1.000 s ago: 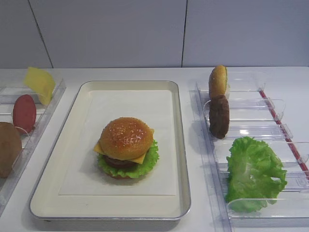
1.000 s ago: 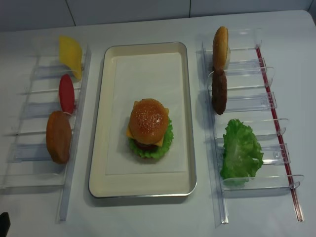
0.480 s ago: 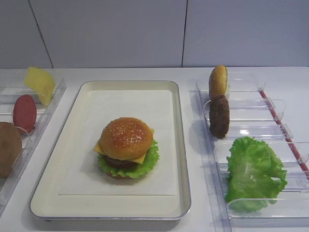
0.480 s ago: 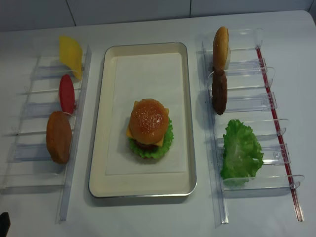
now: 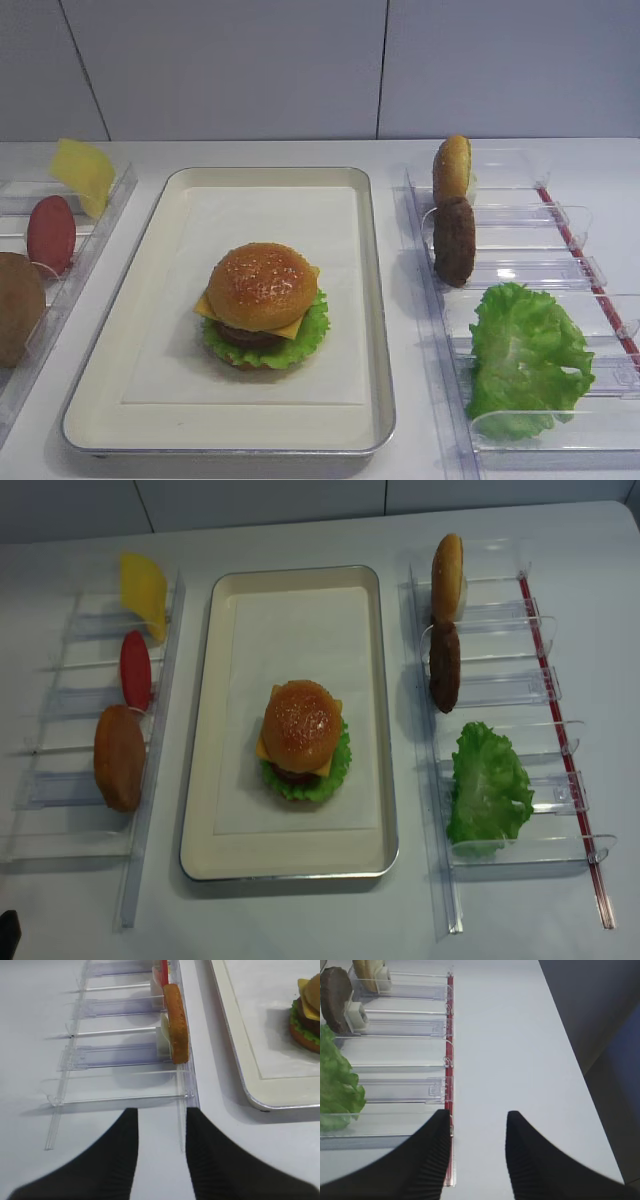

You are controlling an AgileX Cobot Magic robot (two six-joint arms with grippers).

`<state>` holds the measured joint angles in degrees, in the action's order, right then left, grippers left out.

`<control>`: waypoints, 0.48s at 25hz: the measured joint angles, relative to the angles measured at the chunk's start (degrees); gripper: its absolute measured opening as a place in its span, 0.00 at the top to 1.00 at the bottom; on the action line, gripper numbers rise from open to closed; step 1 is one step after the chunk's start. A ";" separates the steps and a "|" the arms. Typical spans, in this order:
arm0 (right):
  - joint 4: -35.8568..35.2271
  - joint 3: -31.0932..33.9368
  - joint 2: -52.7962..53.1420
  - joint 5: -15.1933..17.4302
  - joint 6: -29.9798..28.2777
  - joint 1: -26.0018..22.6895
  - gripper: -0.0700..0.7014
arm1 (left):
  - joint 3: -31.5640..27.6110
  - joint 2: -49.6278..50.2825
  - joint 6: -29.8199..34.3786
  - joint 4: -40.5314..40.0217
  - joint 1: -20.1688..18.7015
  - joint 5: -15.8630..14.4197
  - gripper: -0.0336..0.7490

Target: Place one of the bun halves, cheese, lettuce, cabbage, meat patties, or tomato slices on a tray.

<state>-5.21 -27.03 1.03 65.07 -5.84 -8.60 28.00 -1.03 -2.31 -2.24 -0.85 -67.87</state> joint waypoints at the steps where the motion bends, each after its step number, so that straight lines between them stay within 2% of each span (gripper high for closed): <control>1: 0.00 0.00 0.00 0.00 0.00 0.00 0.55 | 0.00 0.00 0.00 0.00 0.00 0.00 0.68; 12: 0.00 0.00 0.00 0.00 0.00 0.00 0.55 | 0.00 0.00 0.00 0.00 0.00 0.00 0.68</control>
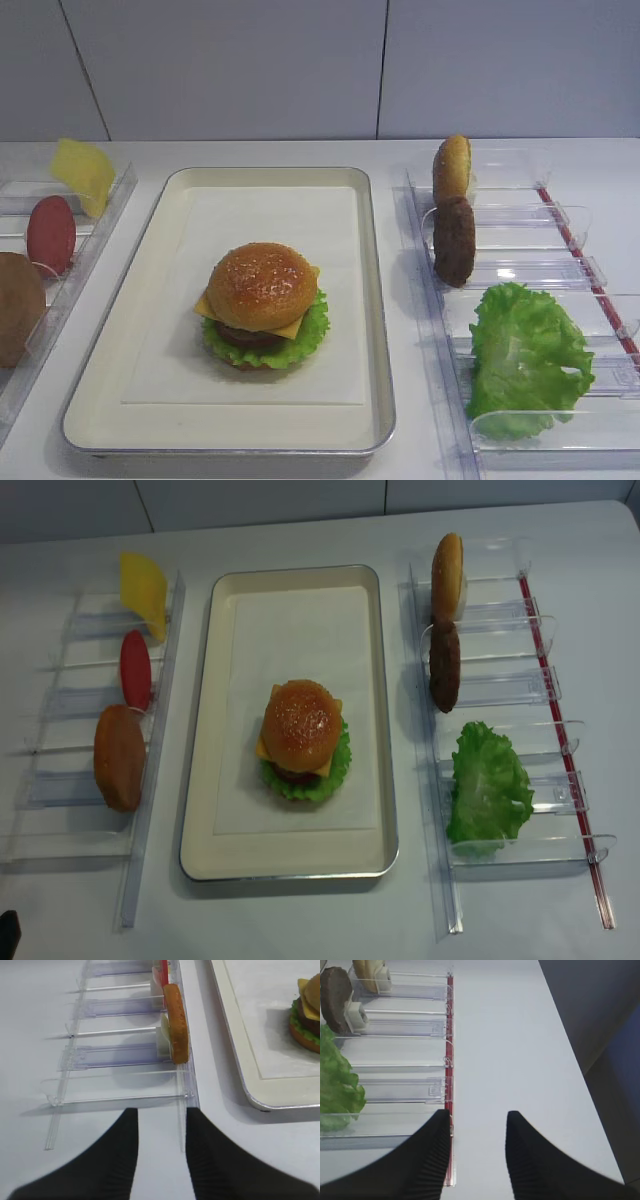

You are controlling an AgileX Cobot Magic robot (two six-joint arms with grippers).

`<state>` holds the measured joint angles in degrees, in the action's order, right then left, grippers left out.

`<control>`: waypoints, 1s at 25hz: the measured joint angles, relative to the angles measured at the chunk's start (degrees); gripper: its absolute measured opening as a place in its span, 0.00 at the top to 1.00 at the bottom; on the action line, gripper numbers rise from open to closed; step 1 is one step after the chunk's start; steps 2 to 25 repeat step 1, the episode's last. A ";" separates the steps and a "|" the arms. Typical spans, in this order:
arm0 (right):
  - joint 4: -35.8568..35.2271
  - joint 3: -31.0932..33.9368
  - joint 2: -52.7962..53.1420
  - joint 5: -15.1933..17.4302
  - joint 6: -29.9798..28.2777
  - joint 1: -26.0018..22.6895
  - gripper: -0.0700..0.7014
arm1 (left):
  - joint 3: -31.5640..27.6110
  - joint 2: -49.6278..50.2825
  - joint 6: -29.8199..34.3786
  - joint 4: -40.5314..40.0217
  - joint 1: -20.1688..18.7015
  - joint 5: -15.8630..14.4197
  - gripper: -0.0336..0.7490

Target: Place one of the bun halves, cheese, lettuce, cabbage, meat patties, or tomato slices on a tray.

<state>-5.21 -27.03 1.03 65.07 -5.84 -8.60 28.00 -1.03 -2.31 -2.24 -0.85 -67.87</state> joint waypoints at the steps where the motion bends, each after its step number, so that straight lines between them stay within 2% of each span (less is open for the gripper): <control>1: 0.00 0.00 0.00 0.00 0.00 0.00 0.55 | 0.00 0.00 0.00 0.00 0.00 0.00 0.68; 25: 0.00 0.00 0.00 0.00 0.00 0.00 0.55 | 0.00 0.00 0.00 0.00 0.00 0.00 0.68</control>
